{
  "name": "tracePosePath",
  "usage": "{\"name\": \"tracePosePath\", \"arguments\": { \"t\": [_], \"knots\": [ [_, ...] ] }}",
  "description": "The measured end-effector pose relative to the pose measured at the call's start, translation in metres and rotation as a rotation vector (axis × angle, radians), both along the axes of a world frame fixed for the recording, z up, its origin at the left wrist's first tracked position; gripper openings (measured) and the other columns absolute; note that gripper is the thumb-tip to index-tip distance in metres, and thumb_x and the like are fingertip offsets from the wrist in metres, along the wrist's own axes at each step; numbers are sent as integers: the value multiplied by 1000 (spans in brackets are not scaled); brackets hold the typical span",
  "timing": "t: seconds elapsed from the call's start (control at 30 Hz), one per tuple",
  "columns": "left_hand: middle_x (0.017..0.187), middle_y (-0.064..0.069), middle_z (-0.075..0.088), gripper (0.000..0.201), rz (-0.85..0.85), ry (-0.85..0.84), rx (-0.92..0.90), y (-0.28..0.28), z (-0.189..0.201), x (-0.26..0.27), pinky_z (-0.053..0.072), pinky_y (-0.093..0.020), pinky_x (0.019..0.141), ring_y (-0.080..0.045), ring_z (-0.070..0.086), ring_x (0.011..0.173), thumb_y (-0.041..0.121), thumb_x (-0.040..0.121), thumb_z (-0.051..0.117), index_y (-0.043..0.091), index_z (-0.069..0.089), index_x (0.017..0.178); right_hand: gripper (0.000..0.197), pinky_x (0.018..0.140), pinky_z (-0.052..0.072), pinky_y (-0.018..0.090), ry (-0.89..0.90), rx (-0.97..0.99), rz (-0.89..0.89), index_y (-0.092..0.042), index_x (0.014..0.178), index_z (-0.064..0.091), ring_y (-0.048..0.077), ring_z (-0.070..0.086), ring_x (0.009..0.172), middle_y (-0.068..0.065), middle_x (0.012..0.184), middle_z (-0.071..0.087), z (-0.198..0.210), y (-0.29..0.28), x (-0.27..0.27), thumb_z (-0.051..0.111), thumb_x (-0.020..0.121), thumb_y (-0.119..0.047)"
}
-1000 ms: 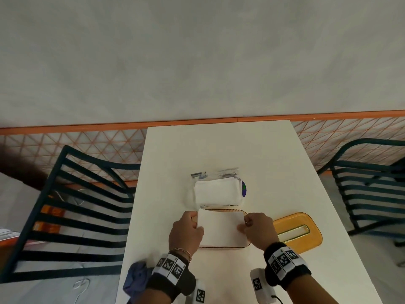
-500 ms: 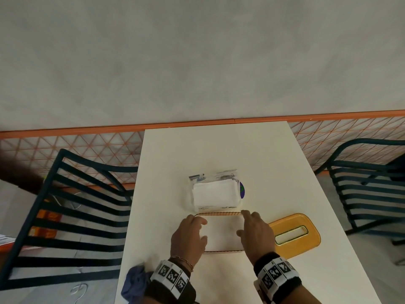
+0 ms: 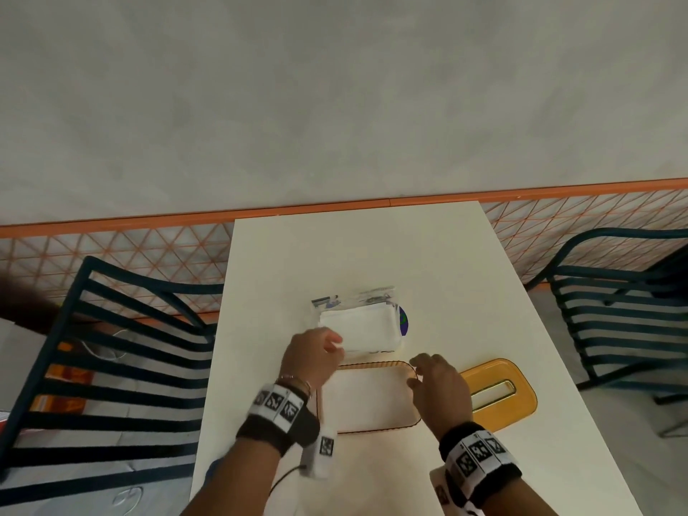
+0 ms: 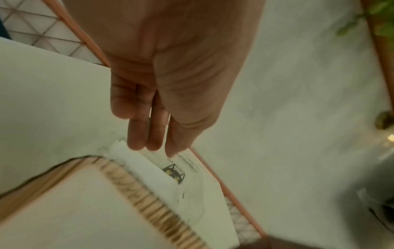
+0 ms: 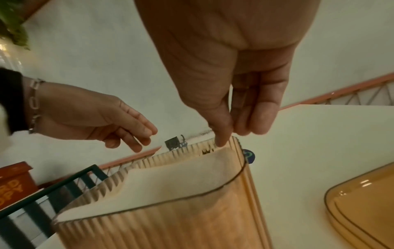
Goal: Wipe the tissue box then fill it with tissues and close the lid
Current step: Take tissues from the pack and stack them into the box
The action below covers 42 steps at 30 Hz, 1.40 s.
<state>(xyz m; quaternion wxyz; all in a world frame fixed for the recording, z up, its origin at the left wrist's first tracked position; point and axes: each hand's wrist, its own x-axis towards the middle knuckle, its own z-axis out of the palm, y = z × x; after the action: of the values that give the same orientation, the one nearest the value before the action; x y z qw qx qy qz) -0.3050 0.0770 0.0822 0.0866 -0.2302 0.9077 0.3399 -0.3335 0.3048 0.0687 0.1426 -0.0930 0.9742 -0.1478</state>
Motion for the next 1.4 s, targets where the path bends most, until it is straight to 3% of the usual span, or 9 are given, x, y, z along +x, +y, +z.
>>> {"name": "tracePosePath", "arguments": {
  "t": [0.13,0.2,0.4,0.5,0.6,0.97,1.2,1.3,1.4],
  "knots": [
    [117,2,74,42,106,-79,46,-16,-11,-45,51,-25,98,-14,68,108,26,85,71,19,68,126,21,79,60,33,-146,-101,-153,-19,110,73,18,72,86,0,100,75,-9,9,-7,68,89,-17],
    [130,-3,69,53,87,-173,25,-18,-23,-64,49,-26,102,-19,64,119,26,83,73,14,63,134,18,79,59,29,-197,-147,-197,-17,106,76,17,70,83,1,97,76,-12,12,-11,69,89,-13],
    [130,-13,65,62,76,-387,-101,-5,-45,-88,54,-29,87,-27,65,116,31,79,82,4,57,130,19,73,54,22,-284,-205,-236,-18,103,75,14,68,85,-1,97,74,-17,16,-16,68,89,-8],
    [139,-13,56,93,120,-416,-99,1,-56,-90,51,-33,99,-28,58,126,37,74,87,3,38,144,22,73,52,20,-301,-212,-230,-17,104,74,13,68,85,-1,97,74,-16,16,-16,64,90,-3],
    [145,-14,52,108,166,-411,-103,5,-63,-91,47,-33,104,-28,53,132,35,75,87,-2,20,152,29,77,59,28,-310,-220,-239,-18,101,74,14,69,83,-3,91,75,-15,16,-16,58,87,1],
    [148,-18,44,107,275,-410,-56,8,-67,-92,44,-38,108,-32,48,136,27,76,85,-1,15,151,26,79,62,35,-303,-196,-214,-18,100,74,18,71,81,-2,90,74,-15,13,-18,60,86,-1],
    [129,-10,66,56,173,-389,40,3,-64,-89,52,-29,90,-27,63,117,31,80,82,3,62,124,28,81,62,35,-298,-172,-204,-20,104,74,17,70,83,-2,93,73,-19,13,-17,61,87,-2],
    [141,-10,59,68,195,-362,86,3,-62,-84,48,-31,101,-27,58,127,37,83,78,4,55,138,27,82,62,35,-286,-174,-195,-20,105,74,16,69,84,-2,94,73,-21,13,-17,61,88,-3],
    [140,-12,60,69,222,-302,153,3,-56,-79,49,-35,101,-30,58,126,38,82,77,7,54,140,28,82,62,35,-281,-176,-197,-19,107,74,16,70,83,-3,94,74,-23,14,-16,61,88,-3]
  ]
}}
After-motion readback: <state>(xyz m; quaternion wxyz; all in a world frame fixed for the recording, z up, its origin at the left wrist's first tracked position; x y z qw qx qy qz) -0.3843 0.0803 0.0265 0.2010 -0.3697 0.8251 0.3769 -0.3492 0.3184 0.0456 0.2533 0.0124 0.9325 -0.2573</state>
